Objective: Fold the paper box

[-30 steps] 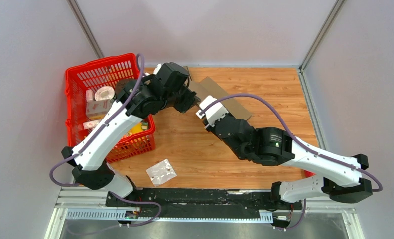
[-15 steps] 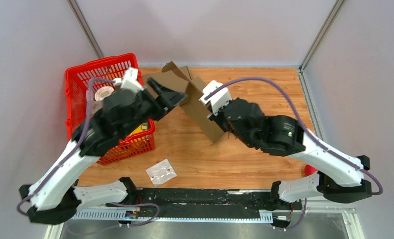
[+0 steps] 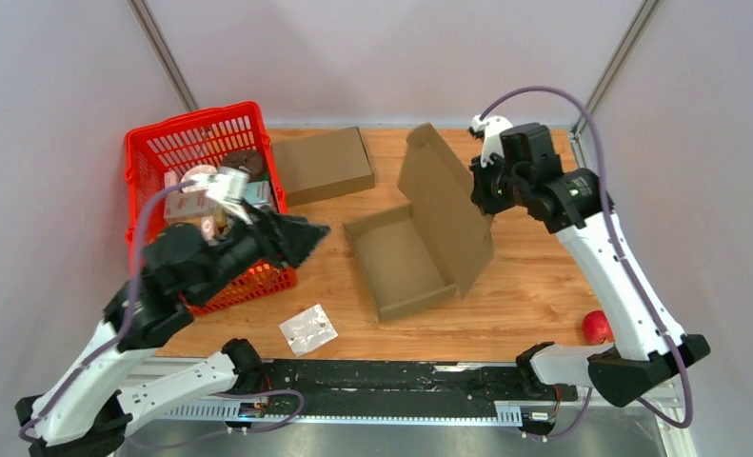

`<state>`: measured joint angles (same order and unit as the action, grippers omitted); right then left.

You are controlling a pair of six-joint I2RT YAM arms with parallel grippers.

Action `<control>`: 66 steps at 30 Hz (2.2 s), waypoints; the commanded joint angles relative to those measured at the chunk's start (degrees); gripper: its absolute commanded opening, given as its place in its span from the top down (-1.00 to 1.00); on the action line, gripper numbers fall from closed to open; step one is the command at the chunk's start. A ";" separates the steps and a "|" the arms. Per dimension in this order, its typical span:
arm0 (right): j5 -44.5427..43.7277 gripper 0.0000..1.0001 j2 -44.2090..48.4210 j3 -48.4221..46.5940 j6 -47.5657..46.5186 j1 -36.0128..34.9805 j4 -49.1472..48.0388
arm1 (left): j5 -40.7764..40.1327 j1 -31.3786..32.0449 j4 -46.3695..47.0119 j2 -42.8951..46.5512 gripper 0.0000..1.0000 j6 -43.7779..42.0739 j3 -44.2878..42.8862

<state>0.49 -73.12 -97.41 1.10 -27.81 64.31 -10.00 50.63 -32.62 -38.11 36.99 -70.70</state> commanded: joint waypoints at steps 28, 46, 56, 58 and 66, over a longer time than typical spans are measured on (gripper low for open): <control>3.37 1.00 -2.03 16.72 -19.47 10.59 -22.57 | -11.62 15.81 -12.63 -40.99 -0.45 15.91 25.08; 6.01 1.00 2.46 17.51 -17.28 10.41 -24.50 | -27.18 38.05 -35.33 -63.05 -0.26 18.83 15.50; 5.75 1.00 5.09 18.39 -17.01 10.24 -25.90 | -23.67 33.66 -31.11 -69.11 -0.11 17.33 17.17; 5.92 1.00 5.10 18.39 -17.10 10.32 -25.73 | -23.84 32.43 -30.93 -69.64 -0.06 17.50 17.26; 6.63 1.00 5.10 19.01 -16.66 9.80 -25.73 | -26.38 29.61 -27.58 -68.33 0.81 17.94 18.40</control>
<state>6.17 -69.58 -78.41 -16.32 -17.52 42.48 -35.03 81.10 -65.52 -106.89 53.63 -52.23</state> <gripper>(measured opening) 0.009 0.153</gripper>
